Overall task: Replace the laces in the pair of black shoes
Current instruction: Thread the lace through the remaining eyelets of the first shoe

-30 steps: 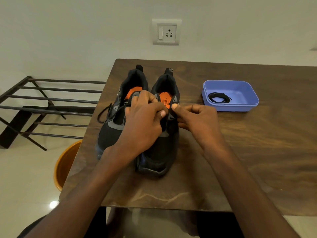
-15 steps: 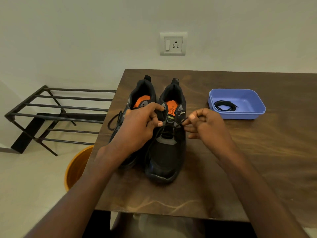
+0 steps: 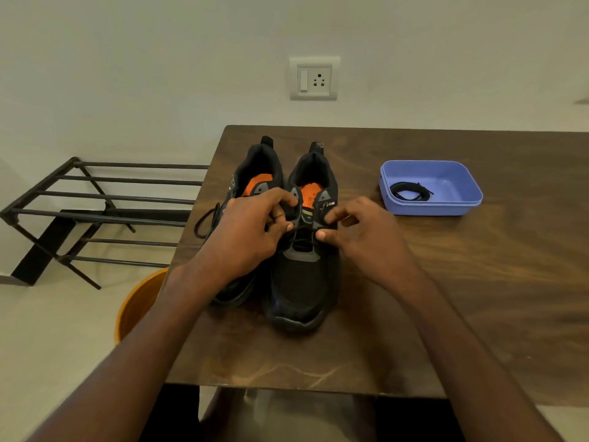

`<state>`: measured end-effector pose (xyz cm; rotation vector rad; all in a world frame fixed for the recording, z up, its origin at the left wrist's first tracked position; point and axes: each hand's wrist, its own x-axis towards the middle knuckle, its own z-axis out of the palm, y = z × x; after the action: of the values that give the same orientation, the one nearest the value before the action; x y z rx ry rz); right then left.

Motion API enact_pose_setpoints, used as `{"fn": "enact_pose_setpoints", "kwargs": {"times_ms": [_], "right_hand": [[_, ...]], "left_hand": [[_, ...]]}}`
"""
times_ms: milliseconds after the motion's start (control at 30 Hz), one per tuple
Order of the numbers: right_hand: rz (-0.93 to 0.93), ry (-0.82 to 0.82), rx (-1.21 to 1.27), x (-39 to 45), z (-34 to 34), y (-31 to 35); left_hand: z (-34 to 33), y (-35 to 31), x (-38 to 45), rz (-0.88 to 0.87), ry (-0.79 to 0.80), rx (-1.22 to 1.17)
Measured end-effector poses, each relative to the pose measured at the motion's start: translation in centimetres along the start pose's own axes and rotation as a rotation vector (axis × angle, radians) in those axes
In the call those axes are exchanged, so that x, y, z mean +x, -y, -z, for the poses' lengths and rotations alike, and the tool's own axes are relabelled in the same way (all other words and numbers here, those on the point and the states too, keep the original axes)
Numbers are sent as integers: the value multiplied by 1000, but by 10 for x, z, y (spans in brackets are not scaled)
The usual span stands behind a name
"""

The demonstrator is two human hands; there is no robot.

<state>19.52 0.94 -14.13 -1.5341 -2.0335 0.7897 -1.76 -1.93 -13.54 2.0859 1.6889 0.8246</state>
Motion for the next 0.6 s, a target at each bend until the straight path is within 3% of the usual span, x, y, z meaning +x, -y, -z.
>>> {"fn": "enact_pose_setpoints", "kwargs": {"times_ms": [100, 200, 233, 300, 367, 500, 567, 600], "right_hand": [[-29, -76, 195, 0, 5, -1], [-166, -504, 360, 4, 24, -18], [-209, -614, 362, 4, 29, -23], [-225, -676, 161, 3, 30, -30], [-119, -574, -49, 0, 24, -26], [16, -116, -115, 0, 1, 2], [-44, -69, 28, 3, -1, 3], [-84, -130, 86, 4, 1, -2]], "left_hand": [[2, -1, 0, -1, 9, -1], [3, 0, 2, 0, 37, 5], [4, 1, 1, -1, 41, 10], [5, 0, 1, 0, 44, 11], [5, 0, 1, 4, 42, -2], [5, -1, 1, 10, 43, -25], [5, -1, 0, 15, 43, -29], [5, -1, 0, 14, 45, -28]]}}
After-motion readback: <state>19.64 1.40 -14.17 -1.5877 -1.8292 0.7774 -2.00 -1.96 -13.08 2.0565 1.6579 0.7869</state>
